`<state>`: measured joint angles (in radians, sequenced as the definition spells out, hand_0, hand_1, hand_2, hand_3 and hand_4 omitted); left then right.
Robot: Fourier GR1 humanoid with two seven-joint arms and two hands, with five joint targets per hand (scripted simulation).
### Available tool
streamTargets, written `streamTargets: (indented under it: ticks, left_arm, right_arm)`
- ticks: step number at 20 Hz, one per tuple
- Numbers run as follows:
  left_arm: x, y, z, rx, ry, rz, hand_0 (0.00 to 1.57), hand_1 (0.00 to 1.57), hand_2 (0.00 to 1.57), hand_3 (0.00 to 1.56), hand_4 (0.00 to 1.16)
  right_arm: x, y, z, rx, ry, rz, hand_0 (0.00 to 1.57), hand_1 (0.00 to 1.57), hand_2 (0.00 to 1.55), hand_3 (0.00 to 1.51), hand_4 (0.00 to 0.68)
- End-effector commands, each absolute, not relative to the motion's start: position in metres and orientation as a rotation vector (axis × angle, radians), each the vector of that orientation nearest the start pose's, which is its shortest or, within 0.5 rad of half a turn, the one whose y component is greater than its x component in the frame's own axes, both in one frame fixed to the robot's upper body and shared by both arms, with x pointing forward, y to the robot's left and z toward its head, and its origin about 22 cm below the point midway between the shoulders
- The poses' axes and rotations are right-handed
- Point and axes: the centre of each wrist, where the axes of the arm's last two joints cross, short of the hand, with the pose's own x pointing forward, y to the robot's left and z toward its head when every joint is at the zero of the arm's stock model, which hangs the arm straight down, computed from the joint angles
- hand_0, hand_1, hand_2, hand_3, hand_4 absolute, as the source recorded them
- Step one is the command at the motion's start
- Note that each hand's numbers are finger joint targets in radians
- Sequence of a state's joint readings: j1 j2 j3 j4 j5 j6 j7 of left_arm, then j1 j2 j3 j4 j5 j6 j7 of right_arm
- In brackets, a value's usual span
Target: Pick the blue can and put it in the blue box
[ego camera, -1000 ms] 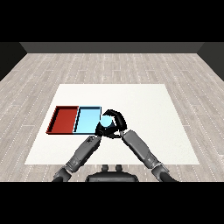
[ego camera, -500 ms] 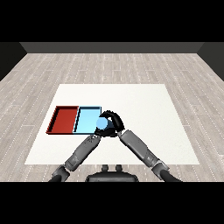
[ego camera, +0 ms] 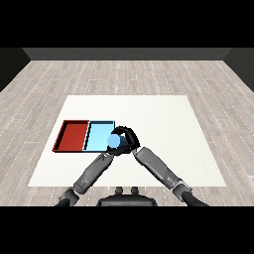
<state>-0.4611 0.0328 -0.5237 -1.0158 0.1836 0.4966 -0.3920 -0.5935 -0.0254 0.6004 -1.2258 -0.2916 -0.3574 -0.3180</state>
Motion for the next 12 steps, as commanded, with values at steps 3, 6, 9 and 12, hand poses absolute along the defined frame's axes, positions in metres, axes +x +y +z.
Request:
streamTargets:
  ticks: [3, 6, 9, 12]
  left_arm:
    - [0.302, 0.065, -0.015, -0.055, -1.830, -0.202, 0.65, 0.65, 0.75, 0.52, 0.67]
    - [0.300, 0.068, -0.026, -0.036, -1.799, -0.210, 0.83, 0.83, 0.88, 0.74, 0.67]
    - [0.297, 0.086, -0.036, -0.112, -1.759, -0.137, 1.41, 1.41, 1.40, 1.28, 0.60]
    - [0.303, 0.088, -0.033, -0.125, -1.783, -0.126, 1.42, 1.42, 1.35, 1.00, 0.68]
  right_arm:
    - [0.303, -0.038, 0.040, 0.455, -1.902, 0.304, 1.43, 1.43, 1.45, 1.39, 0.591]
    - [0.316, -0.041, 0.064, 0.463, -1.914, 0.311, 1.43, 1.43, 1.45, 1.39, 0.588]
    - [0.307, -0.047, 0.038, 0.422, -1.917, 0.271, 1.43, 1.43, 1.46, 1.40, 0.574]
    - [0.305, -0.050, 0.048, 0.509, -1.886, 0.182, 1.27, 1.27, 1.37, 1.33, 0.415]
